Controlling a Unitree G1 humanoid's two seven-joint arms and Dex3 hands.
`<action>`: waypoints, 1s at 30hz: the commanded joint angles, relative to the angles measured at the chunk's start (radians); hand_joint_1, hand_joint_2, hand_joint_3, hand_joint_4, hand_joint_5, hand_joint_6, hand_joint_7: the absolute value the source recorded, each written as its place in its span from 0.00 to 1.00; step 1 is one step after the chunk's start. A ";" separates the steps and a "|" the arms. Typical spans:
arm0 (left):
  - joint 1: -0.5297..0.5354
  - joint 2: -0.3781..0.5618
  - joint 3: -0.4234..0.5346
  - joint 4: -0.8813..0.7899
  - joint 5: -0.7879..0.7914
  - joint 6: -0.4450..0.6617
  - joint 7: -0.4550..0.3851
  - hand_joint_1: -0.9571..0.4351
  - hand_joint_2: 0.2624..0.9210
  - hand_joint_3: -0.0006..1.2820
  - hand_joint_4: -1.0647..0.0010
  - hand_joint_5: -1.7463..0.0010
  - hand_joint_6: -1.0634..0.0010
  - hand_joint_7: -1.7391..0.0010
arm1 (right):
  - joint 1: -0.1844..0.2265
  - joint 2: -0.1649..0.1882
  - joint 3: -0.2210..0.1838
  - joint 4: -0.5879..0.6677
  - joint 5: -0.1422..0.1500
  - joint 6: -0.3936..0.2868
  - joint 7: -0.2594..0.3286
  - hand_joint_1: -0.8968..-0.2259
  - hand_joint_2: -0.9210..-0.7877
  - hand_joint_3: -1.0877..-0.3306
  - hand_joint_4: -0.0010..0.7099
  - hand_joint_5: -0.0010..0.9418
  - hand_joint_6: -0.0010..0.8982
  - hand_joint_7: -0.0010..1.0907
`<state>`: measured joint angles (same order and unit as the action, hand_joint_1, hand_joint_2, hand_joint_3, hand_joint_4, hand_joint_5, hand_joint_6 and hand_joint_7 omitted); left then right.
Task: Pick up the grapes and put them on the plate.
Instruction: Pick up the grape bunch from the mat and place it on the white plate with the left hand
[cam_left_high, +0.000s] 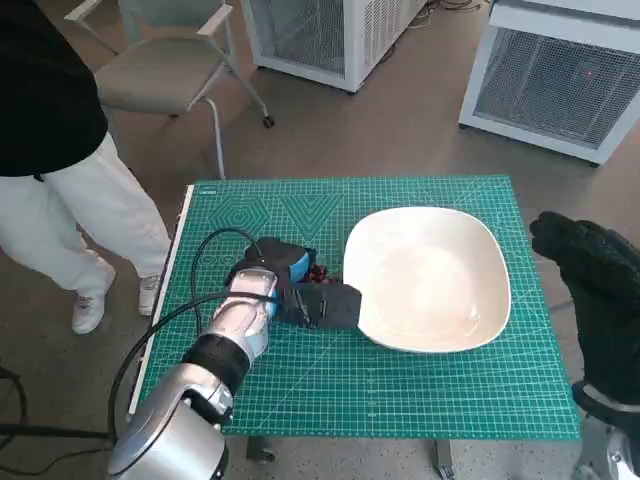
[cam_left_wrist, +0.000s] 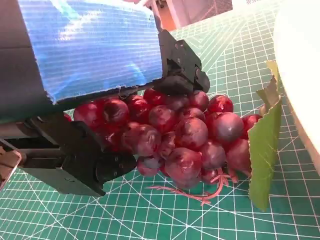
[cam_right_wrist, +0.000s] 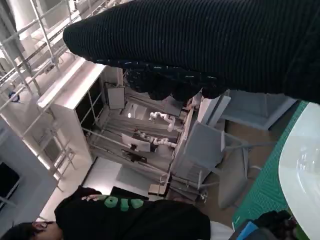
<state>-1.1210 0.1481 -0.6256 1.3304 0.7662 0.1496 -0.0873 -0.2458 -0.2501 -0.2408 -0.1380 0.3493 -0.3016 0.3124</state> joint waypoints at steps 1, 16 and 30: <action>0.010 0.000 0.007 -0.008 -0.012 0.001 -0.007 0.95 0.66 0.63 0.67 0.01 0.59 0.99 | 0.024 0.001 -0.004 0.002 0.001 0.017 -0.003 0.40 0.00 0.53 0.50 0.01 0.00 0.65; 0.007 0.011 0.015 -0.015 -0.015 -0.009 -0.014 0.96 0.62 0.65 0.67 0.01 0.56 0.99 | 0.024 0.000 -0.004 -0.004 -0.001 0.026 -0.007 0.41 0.00 0.53 0.50 0.01 0.00 0.65; -0.003 0.054 0.073 -0.120 -0.076 -0.011 -0.041 0.94 0.78 0.41 0.56 0.12 0.28 0.91 | 0.022 0.003 0.001 -0.007 0.000 0.036 -0.005 0.40 0.00 0.53 0.50 0.01 0.00 0.65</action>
<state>-1.1191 0.1845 -0.5694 1.2530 0.7031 0.1357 -0.1218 -0.2411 -0.2500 -0.2401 -0.1468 0.3494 -0.2837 0.3121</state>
